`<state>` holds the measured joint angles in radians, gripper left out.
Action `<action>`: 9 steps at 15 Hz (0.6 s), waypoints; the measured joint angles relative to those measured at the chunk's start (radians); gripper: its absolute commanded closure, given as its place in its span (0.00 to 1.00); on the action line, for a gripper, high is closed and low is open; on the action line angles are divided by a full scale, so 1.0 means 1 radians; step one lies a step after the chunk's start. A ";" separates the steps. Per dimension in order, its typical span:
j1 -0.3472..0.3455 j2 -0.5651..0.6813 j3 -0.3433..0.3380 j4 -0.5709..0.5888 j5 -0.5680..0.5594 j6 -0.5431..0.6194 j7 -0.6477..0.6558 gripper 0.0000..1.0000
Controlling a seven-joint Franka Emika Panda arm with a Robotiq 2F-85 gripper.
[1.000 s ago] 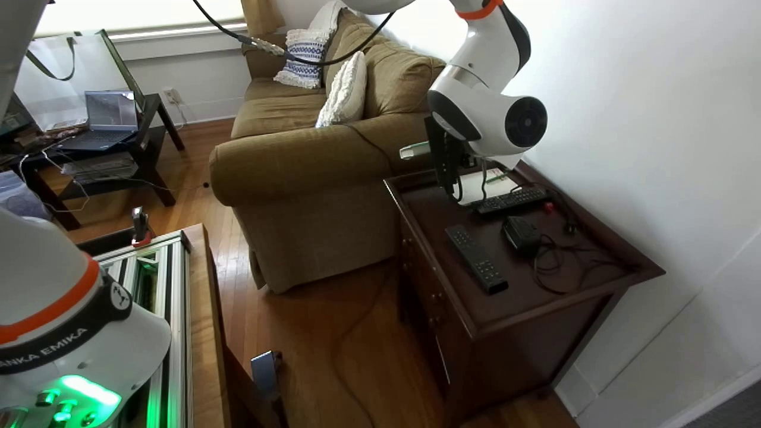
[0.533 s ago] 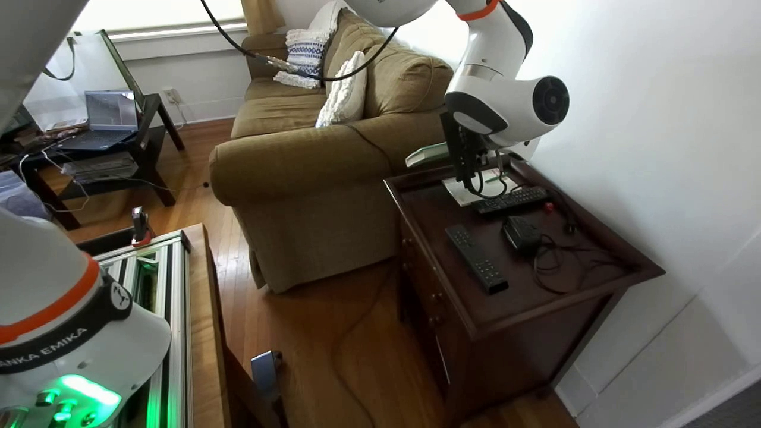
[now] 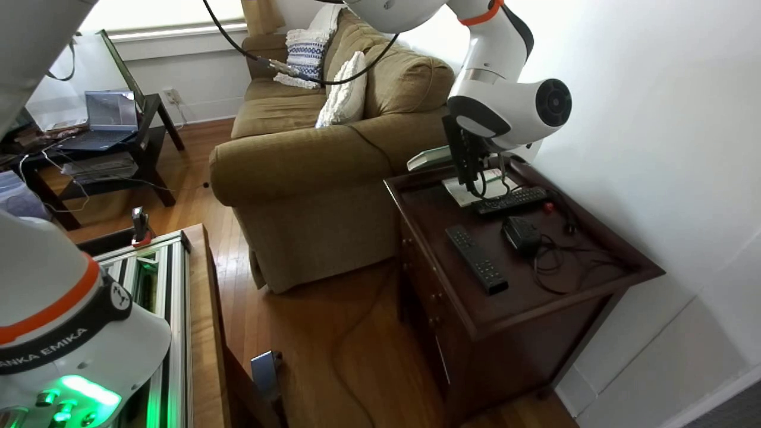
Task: Move the book to the left
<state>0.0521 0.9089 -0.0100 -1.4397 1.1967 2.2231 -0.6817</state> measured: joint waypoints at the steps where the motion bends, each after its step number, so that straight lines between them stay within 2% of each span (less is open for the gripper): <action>1: -0.011 0.009 0.006 0.017 -0.010 0.000 0.000 0.92; 9: -0.082 0.120 0.037 0.191 -0.121 0.000 0.044 0.92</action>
<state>-0.0299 1.0291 0.0269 -1.2484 1.0755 2.2232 -0.6378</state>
